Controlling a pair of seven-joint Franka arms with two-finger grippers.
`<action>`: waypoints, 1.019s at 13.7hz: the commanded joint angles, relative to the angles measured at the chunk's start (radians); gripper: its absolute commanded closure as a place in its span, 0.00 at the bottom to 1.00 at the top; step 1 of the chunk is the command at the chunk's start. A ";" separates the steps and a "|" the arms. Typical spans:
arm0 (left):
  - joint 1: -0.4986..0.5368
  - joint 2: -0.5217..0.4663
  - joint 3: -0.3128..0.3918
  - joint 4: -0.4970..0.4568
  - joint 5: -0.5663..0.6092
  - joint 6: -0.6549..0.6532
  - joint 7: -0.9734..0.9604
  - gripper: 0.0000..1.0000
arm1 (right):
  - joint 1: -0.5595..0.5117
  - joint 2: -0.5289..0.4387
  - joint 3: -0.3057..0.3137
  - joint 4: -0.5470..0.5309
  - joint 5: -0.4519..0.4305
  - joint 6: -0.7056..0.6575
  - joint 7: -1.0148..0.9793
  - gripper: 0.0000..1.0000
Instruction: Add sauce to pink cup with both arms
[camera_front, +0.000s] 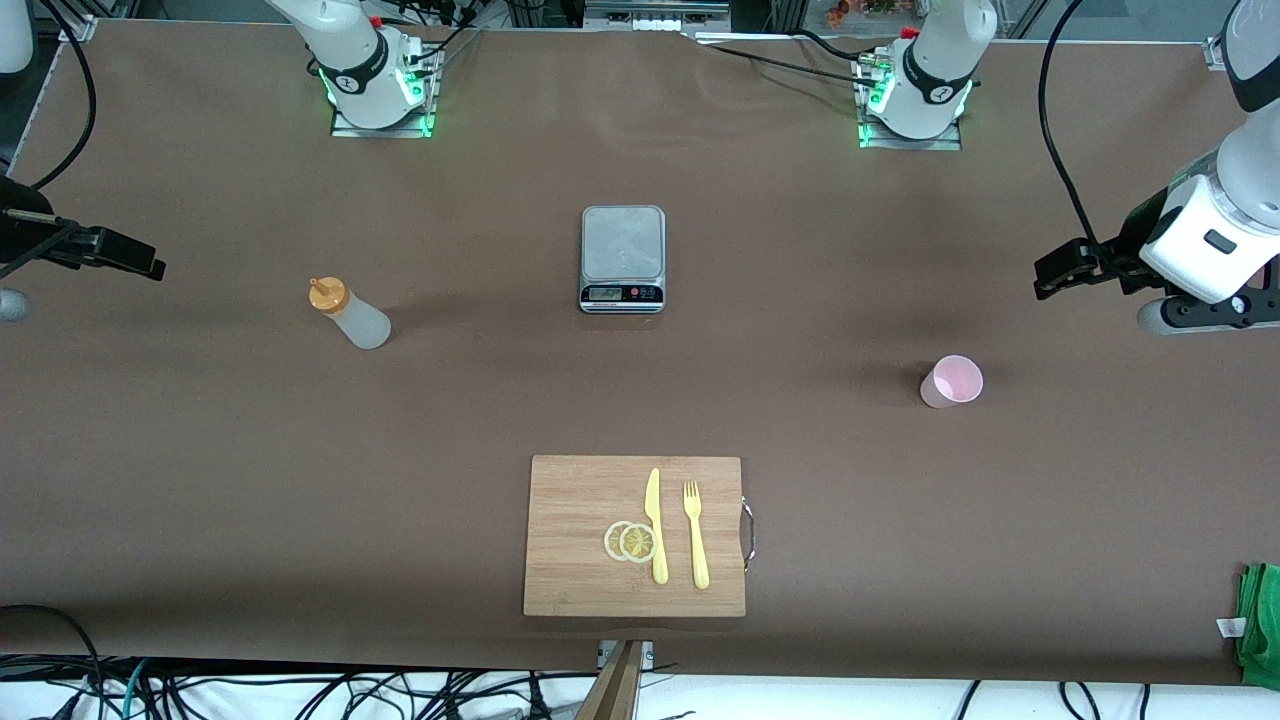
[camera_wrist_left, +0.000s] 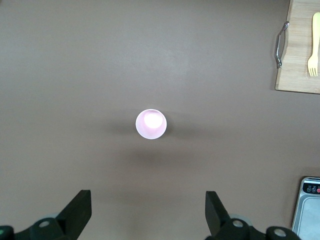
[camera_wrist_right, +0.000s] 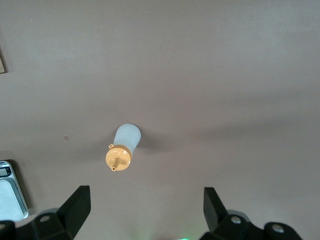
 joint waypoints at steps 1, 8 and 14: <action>-0.001 0.016 -0.001 0.022 -0.018 -0.013 -0.007 0.00 | 0.001 -0.005 -0.002 0.000 0.016 -0.010 -0.004 0.00; -0.001 0.038 -0.001 0.067 -0.013 -0.014 -0.007 0.00 | 0.001 -0.005 -0.002 0.000 0.016 -0.010 -0.004 0.00; -0.001 0.038 -0.001 0.067 -0.016 -0.014 -0.006 0.00 | 0.001 -0.005 -0.002 0.000 0.016 -0.010 -0.004 0.00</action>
